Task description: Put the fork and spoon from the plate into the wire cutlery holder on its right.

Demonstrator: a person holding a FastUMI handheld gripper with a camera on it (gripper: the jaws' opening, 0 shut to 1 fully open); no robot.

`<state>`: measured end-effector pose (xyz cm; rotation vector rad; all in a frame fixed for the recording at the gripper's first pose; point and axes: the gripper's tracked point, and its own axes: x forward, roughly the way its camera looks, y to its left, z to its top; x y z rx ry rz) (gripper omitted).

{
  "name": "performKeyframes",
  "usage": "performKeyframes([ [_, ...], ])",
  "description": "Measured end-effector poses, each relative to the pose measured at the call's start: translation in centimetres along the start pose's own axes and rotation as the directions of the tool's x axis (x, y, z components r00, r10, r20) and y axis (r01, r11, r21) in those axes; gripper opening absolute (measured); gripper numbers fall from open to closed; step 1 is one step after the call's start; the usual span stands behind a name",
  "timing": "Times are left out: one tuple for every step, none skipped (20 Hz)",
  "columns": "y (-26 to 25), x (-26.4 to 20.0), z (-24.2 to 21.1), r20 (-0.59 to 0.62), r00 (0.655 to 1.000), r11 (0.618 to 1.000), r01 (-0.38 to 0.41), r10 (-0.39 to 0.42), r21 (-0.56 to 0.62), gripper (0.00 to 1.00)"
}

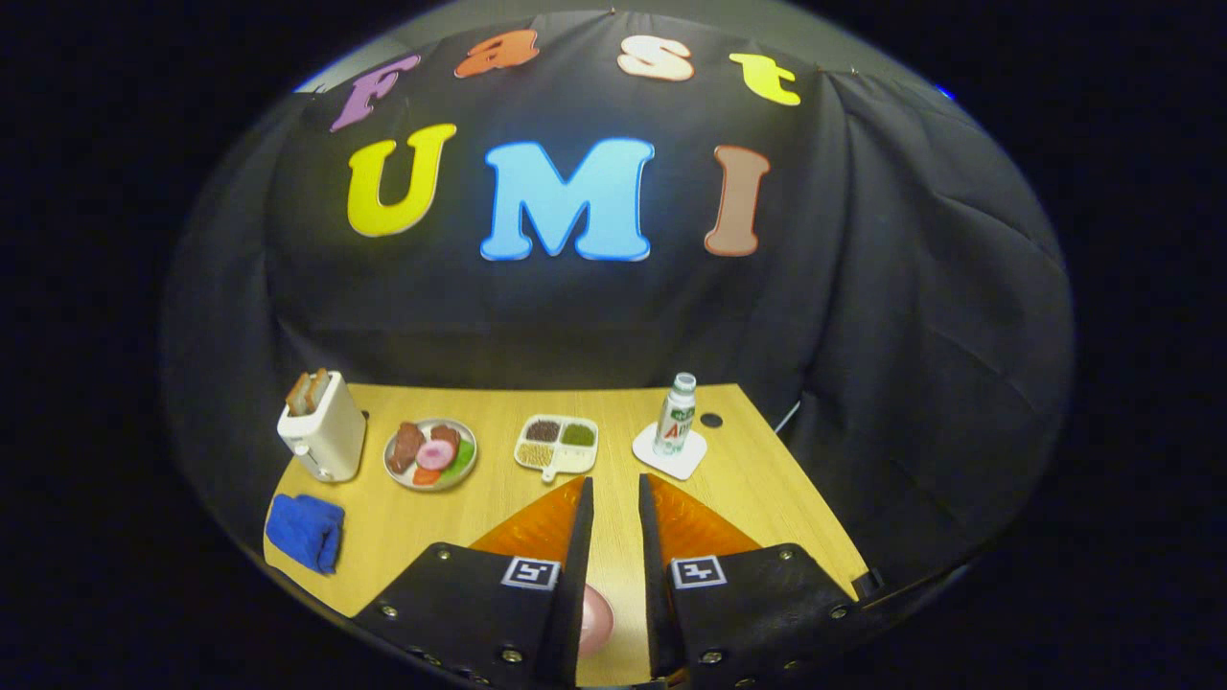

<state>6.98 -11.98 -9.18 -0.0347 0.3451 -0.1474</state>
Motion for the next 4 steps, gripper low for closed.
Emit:
performKeyframes([
  [0.9,-0.3,1.3,0.051,0.998,1.000,-0.021,0.021,-0.003,0.28],
  [1.8,-1.0,2.9,0.109,0.993,0.999,-0.042,0.042,-0.006,0.28],
  [2.4,-1.7,4.5,0.164,0.985,0.998,-0.056,0.056,-0.005,0.28],
  [3.1,-2.3,5.8,0.212,0.975,0.998,-0.068,0.066,0.000,0.28],
])
